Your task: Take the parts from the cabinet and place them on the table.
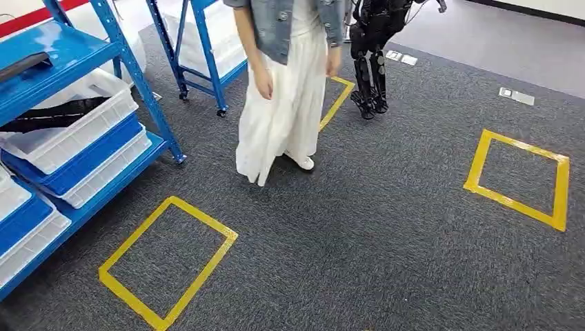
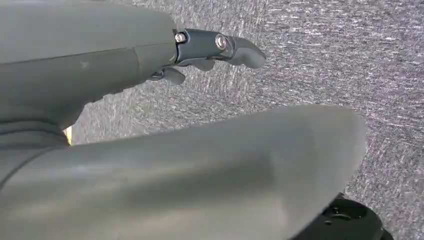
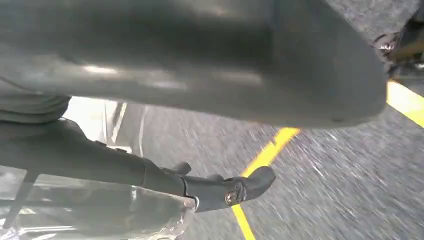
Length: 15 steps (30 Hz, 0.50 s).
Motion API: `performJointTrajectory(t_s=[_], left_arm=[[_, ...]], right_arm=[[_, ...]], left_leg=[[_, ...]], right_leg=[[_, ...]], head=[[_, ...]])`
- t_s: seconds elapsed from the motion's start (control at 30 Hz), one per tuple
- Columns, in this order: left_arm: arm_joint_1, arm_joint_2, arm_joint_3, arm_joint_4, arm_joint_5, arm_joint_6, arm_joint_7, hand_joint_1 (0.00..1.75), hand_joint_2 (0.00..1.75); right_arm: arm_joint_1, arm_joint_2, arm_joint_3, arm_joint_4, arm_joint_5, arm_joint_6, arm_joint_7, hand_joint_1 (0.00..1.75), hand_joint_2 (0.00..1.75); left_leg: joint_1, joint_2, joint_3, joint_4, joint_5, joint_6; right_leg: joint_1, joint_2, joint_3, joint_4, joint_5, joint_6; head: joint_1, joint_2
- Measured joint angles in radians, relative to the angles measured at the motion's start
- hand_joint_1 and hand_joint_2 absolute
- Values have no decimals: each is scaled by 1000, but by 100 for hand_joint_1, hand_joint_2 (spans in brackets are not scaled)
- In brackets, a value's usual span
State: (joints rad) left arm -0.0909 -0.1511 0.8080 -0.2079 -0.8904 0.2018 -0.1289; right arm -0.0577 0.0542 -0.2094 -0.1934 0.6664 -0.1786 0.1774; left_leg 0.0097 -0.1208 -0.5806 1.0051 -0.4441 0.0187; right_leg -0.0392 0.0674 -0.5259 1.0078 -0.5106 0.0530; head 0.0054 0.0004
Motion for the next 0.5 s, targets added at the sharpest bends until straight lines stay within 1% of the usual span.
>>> performJointTrajectory(t_s=[0.03,0.07,0.1,0.13,0.17,0.2,0.23,0.27,0.3,0.33,0.37,0.4,0.43,0.47,0.5], left_arm=[[1,0,-1,0,0,0,0,0,0],[2,0,-2,0,-1,0,0,0,0],[4,0,-2,0,-2,-1,2,0,0],[5,0,-3,0,-3,-1,4,0,0],[4,0,-4,0,-5,-1,8,0,0],[2,0,-5,0,-6,0,9,0,0],[0,0,-6,0,-6,1,10,0,0],[0,0,-7,0,-7,2,12,0,0],[1,0,-7,0,-7,2,14,0,0],[2,0,-7,0,-7,2,14,0,0],[3,0,-7,0,-7,2,15,0,0],[3,0,-7,0,-7,3,14,0,0],[1,0,-7,0,-7,3,14,0,0],[-1,3,-7,-1,-7,3,14,0,0],[-6,4,-7,-1,-8,4,14,0,0]], right_arm=[[-1,0,0,0,2,5,0,0,0],[-2,0,0,0,3,5,0,0,0],[-2,0,0,0,4,5,0,0,0],[-3,-1,0,0,6,5,0,0,0],[-2,0,0,0,8,5,0,0,0],[0,0,0,0,9,6,-1,0,0],[2,0,0,0,11,7,-2,0,0],[3,0,0,0,11,7,-3,0,0],[3,-1,0,0,11,7,-3,0,0],[4,-1,0,0,12,7,-3,0,0],[2,-1,0,0,14,7,-7,0,0],[1,1,0,0,16,7,-14,0,0],[0,2,0,0,18,8,-18,0,0],[0,5,0,0,20,8,-19,0,0],[0,6,0,0,22,9,-19,0,0]], left_leg=[[1,-7,-3,-3,2,-6],[6,-15,-4,-5,5,-12],[11,-27,-7,-3,8,-19],[13,9,-14,11,-2,-20],[8,69,-31,49,-34,-21],[8,101,-68,129,-82,-23],[10,110,-107,214,-122,-25],[10,114,-143,289,-151,-25],[10,116,-161,331,-158,-25],[10,118,-153,319,-142,-23],[9,121,-122,263,-109,-19],[7,131,-71,174,-67,-12],[0,158,-16,78,-32,-1],[-10,211,14,19,-32,11],[-14,205,13,16,-30,11]], right_leg=[[8,-8,1,2,-1,-10],[12,-17,3,3,0,-18],[8,-29,11,2,5,-27],[4,-44,11,-2,11,-37],[8,-52,10,-3,13,-45],[14,-66,8,-2,11,-52],[19,-82,7,-2,10,-54],[23,-97,5,-2,9,-56],[27,-112,4,-2,8,-57],[29,-125,5,-2,7,-58],[31,-136,6,-2,6,-60],[33,-147,9,-2,5,-61],[35,-158,12,-2,3,-63],[38,-166,14,-2,2,-62],[48,-177,12,-1,-2,-56]], head=[[-7,0],[-4,0],[-5,0],[-6,0],[-8,0],[-14,0],[-13,0],[-13,0],[-14,0],[-12,0],[-14,0],[-13,0],[-13,0],[-13,0],[-12,0]])
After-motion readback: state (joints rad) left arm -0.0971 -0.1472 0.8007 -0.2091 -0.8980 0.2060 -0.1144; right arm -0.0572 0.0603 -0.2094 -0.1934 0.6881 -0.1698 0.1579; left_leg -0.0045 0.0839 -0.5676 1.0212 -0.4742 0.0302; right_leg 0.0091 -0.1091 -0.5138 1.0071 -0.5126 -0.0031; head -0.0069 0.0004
